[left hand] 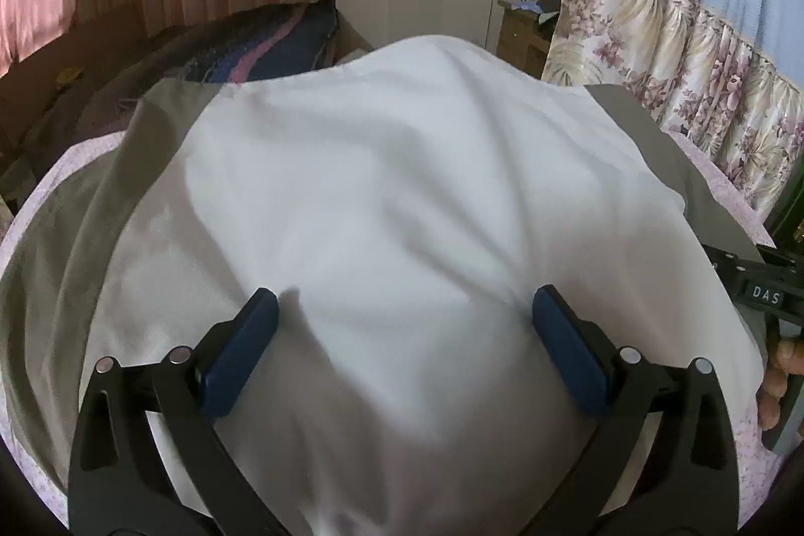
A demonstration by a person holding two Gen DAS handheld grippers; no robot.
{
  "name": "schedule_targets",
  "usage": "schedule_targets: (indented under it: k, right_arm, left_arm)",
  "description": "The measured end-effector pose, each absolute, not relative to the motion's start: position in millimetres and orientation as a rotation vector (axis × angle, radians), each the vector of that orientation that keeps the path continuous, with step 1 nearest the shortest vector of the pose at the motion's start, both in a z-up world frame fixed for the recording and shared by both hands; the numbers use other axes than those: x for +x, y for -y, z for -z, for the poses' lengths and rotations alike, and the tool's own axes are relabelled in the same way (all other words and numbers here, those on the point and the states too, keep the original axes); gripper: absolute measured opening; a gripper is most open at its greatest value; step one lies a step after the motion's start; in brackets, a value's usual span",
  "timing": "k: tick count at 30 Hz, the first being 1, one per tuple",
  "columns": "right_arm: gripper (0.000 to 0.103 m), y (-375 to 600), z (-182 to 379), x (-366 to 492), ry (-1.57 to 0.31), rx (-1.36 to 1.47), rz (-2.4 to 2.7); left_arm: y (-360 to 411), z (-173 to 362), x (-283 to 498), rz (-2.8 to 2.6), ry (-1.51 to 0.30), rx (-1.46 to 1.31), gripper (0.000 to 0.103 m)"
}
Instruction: Fold large clothes
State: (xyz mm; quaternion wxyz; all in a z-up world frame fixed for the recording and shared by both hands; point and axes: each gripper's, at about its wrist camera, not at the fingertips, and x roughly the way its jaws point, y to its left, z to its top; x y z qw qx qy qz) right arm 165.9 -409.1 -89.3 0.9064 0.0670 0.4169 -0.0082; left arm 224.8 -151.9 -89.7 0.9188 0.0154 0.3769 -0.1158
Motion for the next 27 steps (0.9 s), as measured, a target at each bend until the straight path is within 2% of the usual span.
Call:
schedule_targets:
  k: [5, 7, 10, 13, 19, 27]
  right_arm:
    - [0.038, 398, 85, 163, -0.845, 0.115, 0.012]
    - [0.022, 392, 81, 161, -0.834, 0.085, 0.023]
    - [0.014, 391, 74, 160, -0.814, 0.095, 0.022]
    - [0.009, 398, 61, 156, -0.778, 0.158, 0.007]
    - [0.006, 395, 10, 148, -0.685, 0.242, -0.073]
    - [0.005, 327, -57, 157, -0.577, 0.264, -0.244]
  left_arm:
    - [153, 93, 228, 0.242, -0.795, 0.027, 0.1]
    - [154, 94, 230, 0.24, -0.806, 0.029, 0.1]
    - [155, 96, 232, 0.232, -0.816, 0.035, 0.1]
    - [157, 97, 233, 0.228, -0.823, 0.04, 0.1]
    - [156, 99, 235, 0.234, -0.834, 0.027, 0.1]
    - [146, 98, 236, 0.273, -0.835, -0.032, 0.1]
